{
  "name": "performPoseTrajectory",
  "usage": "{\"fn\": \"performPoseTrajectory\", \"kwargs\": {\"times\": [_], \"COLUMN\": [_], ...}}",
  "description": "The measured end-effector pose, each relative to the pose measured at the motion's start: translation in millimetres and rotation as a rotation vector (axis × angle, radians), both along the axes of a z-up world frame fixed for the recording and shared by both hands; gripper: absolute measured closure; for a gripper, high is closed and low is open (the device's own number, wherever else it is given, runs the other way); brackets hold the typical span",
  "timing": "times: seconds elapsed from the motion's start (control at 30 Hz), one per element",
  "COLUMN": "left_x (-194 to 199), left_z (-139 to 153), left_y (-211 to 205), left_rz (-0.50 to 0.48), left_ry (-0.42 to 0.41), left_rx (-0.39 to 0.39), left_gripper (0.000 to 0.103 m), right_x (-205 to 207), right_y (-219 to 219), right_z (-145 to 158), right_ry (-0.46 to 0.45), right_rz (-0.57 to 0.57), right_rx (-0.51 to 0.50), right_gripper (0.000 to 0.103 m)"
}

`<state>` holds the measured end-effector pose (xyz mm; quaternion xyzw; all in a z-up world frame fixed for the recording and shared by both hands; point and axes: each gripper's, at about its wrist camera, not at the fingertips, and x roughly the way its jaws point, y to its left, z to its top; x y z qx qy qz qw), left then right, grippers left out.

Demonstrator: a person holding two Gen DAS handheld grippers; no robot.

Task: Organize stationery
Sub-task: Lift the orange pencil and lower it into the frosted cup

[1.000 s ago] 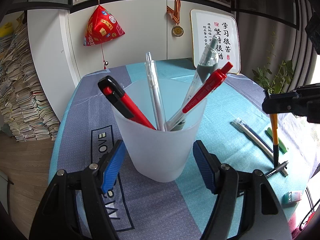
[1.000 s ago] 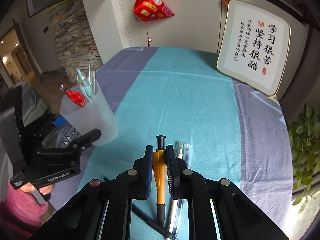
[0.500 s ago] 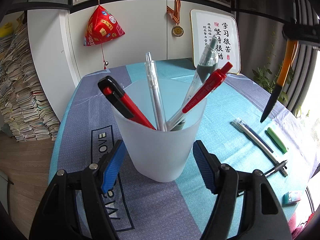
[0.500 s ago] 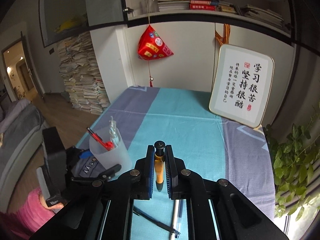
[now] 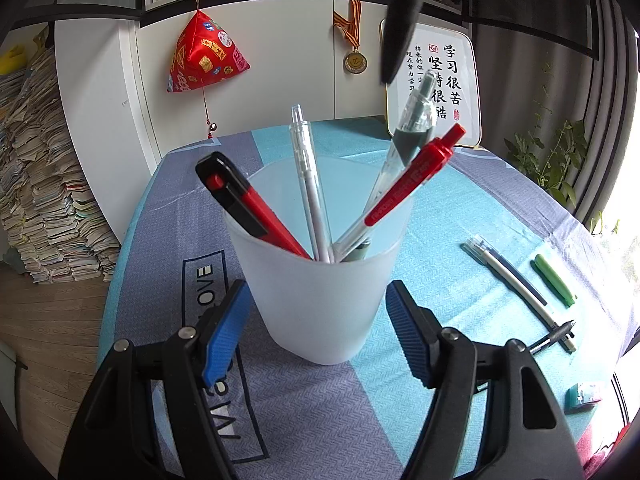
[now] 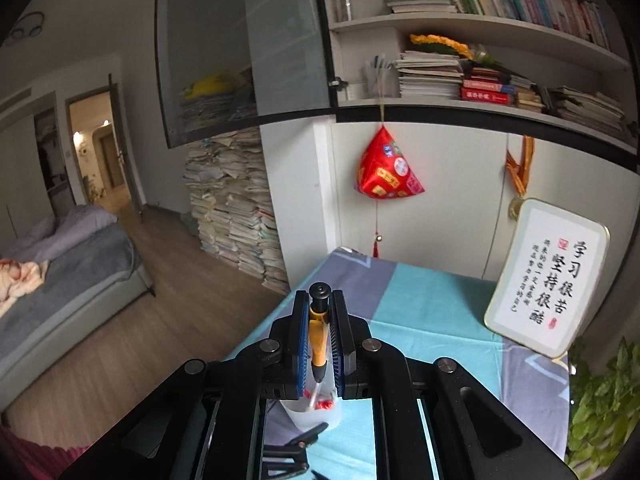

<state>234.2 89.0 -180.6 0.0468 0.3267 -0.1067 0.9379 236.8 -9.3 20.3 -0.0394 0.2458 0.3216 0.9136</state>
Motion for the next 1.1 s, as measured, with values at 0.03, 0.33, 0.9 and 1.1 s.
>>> {"fn": "performPoseTrajectory", "kwargs": {"times": [0.03,0.33,0.9,1.1], "left_x": [0,0,0,0], "left_z": [0,-1,-1,-1], "left_y": [0,-1,-1,-1], "left_rz": [0.000,0.000,0.000,0.000], "left_ry": [0.000,0.002,0.002,0.003], "left_rx": [0.000,0.000,0.001,0.001], "left_gripper": [0.034,0.034,0.034,0.034], "right_x": [5,31,46,45], "right_y": [5,18,17,18], "right_z": [-5,-45,-75,-79], "right_ry": [0.017,0.086,0.193,0.208], "right_rz": [0.007,-0.003,-0.005,-0.002], "right_rx": [-0.010,-0.073,-0.079,-0.084], "right_gripper": [0.092,0.092,0.092,0.092]}}
